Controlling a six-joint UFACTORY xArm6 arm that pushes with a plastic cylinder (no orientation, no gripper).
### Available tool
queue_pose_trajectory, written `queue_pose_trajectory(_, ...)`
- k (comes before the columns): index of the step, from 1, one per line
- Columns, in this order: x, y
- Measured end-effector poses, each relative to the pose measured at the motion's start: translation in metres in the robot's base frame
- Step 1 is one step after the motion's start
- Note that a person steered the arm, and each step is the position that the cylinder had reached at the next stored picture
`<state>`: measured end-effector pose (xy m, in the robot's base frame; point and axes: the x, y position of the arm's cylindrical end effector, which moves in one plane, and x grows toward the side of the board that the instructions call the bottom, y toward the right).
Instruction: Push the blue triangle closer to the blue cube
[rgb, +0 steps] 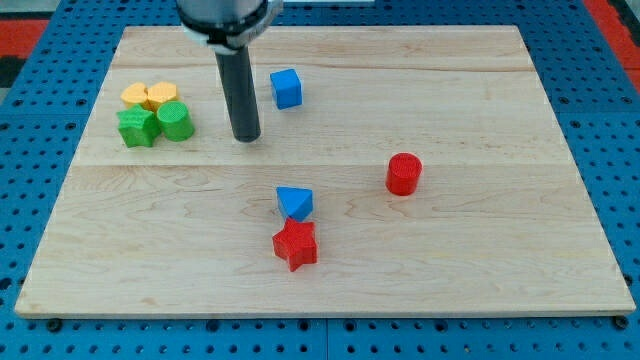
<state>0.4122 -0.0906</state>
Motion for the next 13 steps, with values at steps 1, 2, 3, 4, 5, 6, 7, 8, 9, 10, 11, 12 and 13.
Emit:
queue_pose_trajectory(1, 0.029, -0.039)
queue_pose_trajectory(2, 0.094, -0.035)
queue_pose_trajectory(3, 0.146, -0.013)
queue_pose_trajectory(4, 0.181, 0.015)
queue_pose_trajectory(5, 0.178, 0.037)
queue_pose_trajectory(6, 0.167, 0.061)
queue_pose_trajectory(7, 0.151, 0.067)
queue_pose_trajectory(8, 0.129, 0.067)
queue_pose_trajectory(9, 0.109, 0.063)
queue_pose_trajectory(10, 0.088, 0.062)
queue_pose_trajectory(11, 0.070, 0.050)
queue_pose_trajectory(12, 0.070, 0.018)
queue_pose_trajectory(13, 0.056, -0.006)
